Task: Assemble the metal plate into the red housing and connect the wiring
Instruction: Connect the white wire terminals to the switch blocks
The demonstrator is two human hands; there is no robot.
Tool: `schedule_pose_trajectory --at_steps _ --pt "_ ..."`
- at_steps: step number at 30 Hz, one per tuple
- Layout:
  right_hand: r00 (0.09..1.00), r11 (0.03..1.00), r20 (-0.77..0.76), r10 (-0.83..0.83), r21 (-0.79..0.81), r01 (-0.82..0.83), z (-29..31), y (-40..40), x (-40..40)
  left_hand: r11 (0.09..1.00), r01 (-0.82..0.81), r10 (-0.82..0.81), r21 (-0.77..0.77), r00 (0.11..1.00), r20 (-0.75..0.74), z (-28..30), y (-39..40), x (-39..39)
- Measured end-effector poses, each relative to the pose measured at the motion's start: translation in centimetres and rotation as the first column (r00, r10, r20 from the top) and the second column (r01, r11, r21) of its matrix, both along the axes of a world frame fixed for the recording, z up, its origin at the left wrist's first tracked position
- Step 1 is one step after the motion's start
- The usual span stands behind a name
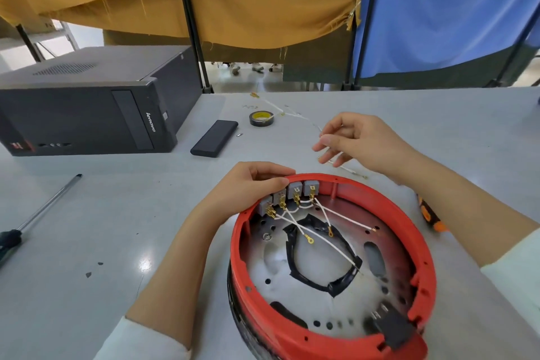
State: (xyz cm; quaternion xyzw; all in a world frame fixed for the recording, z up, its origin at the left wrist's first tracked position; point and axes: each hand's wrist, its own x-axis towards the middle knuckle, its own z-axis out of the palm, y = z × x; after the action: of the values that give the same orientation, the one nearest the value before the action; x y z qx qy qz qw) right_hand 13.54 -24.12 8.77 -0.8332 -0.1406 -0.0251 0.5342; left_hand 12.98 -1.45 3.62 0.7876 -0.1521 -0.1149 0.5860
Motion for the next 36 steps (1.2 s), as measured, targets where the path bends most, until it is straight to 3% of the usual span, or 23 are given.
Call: schedule_pose_trajectory --at_steps 4,6,8,10,11,16,20,23,25,28,31,36 --pt "0.997 0.998 0.065 0.044 0.052 -0.047 1.3 0.0 -3.5 0.997 -0.080 0.079 0.018 0.997 0.026 0.0 -0.4 0.5" --pt "0.994 0.995 0.074 0.075 0.065 -0.080 1.6 -0.2 -5.0 0.963 -0.178 0.158 -0.201 0.981 -0.111 0.7 -0.4 0.7" --pt "0.991 0.992 0.063 0.116 0.052 -0.119 1.8 -0.6 -6.5 0.840 -0.265 0.130 -0.474 0.946 -0.298 2.2 0.3 0.6" --pt "0.985 0.985 0.020 0.171 0.031 -0.172 1.9 -0.8 -7.7 0.770 -0.254 0.044 -0.585 0.936 -0.349 3.7 1.1 0.1" --pt "0.980 0.980 -0.009 0.200 0.024 -0.199 1.8 -0.9 -8.3 0.782 -0.228 0.021 -0.580 0.940 -0.340 4.3 1.3 -0.4" --pt "0.967 0.965 -0.040 0.251 -0.073 -0.253 1.9 -0.9 -10.6 0.905 -0.159 0.086 -0.395 0.977 -0.195 6.0 0.7 -3.6" --pt "0.951 0.970 -0.195 0.239 0.009 -0.242 1.9 -1.1 -11.5 0.888 -0.228 0.165 -0.400 0.969 -0.186 5.6 0.5 -5.6" --pt "0.939 0.992 -0.319 0.124 0.067 -0.108 1.0 -0.3 -11.0 0.856 -0.280 0.194 -0.434 0.953 -0.233 5.1 -0.7 -6.9" --pt "0.943 0.999 -0.332 0.035 0.008 -0.034 0.3 0.6 -10.1 0.867 -0.285 0.199 -0.408 0.950 -0.240 4.7 -1.1 -7.4" --pt "0.952 0.994 -0.305 -0.013 -0.107 -0.021 -0.5 1.7 -8.9 0.944 -0.234 0.204 -0.231 0.968 -0.146 4.0 -1.0 -7.6" --pt "0.963 0.995 -0.267 -0.037 -0.104 0.009 -1.6 2.5 -7.7 0.982 -0.188 0.188 -0.031 0.982 -0.009 3.7 -0.4 -7.3" --pt "0.986 0.990 -0.133 -0.102 -0.110 0.087 -2.5 3.1 -6.1 0.917 -0.147 0.043 0.370 0.961 0.274 4.2 -1.1 -6.6"
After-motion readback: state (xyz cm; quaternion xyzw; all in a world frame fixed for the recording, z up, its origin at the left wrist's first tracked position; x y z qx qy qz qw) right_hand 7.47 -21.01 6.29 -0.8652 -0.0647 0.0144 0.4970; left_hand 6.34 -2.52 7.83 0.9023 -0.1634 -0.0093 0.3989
